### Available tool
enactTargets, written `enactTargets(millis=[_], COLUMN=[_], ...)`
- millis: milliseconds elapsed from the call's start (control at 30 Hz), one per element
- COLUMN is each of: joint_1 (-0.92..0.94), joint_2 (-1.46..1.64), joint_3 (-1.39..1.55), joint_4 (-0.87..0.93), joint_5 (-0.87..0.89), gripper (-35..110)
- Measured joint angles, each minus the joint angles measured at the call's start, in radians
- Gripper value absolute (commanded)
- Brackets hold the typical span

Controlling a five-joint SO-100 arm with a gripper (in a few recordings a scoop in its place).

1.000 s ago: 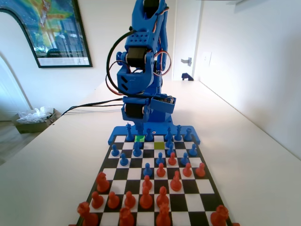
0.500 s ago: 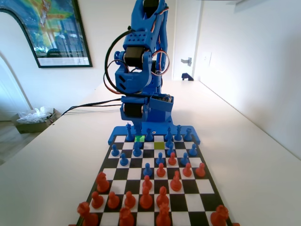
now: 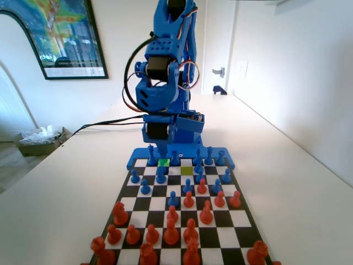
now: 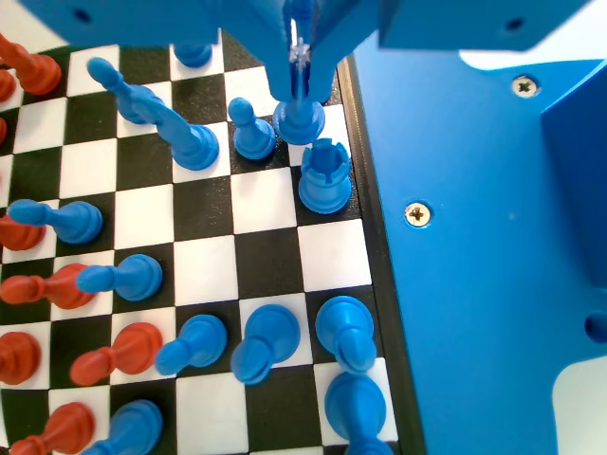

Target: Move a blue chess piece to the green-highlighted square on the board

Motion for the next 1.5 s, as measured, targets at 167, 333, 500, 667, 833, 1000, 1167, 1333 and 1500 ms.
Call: enactTargets(millis=[167, 333, 500, 667, 833, 1000, 1167, 1333, 1500], joint_1=[0.0, -0.02, -0.02, -0.011, -0.005, -0.005, -0.005, -0.005, -0.018], joint_2=[-0.017, -0.018, -0.035, -0.037, -0.037, -0.037, -0.037, -0.005, 0.035], joint_3=[0.0, 0.0, 0.0, 0.0, 0.0, 0.0, -0.015, -0.048, -0.106], joint_4=[-0.002, -0.002, -0.002, -0.002, -0.002, 0.003, 0.034, 0.095, 0.183], joint_5=[0.0, -0.015, -0.031, -0.034, -0.034, -0.034, -0.035, -0.026, -0.026], gripper=[1, 2, 7, 8, 11, 13, 14, 13, 11])
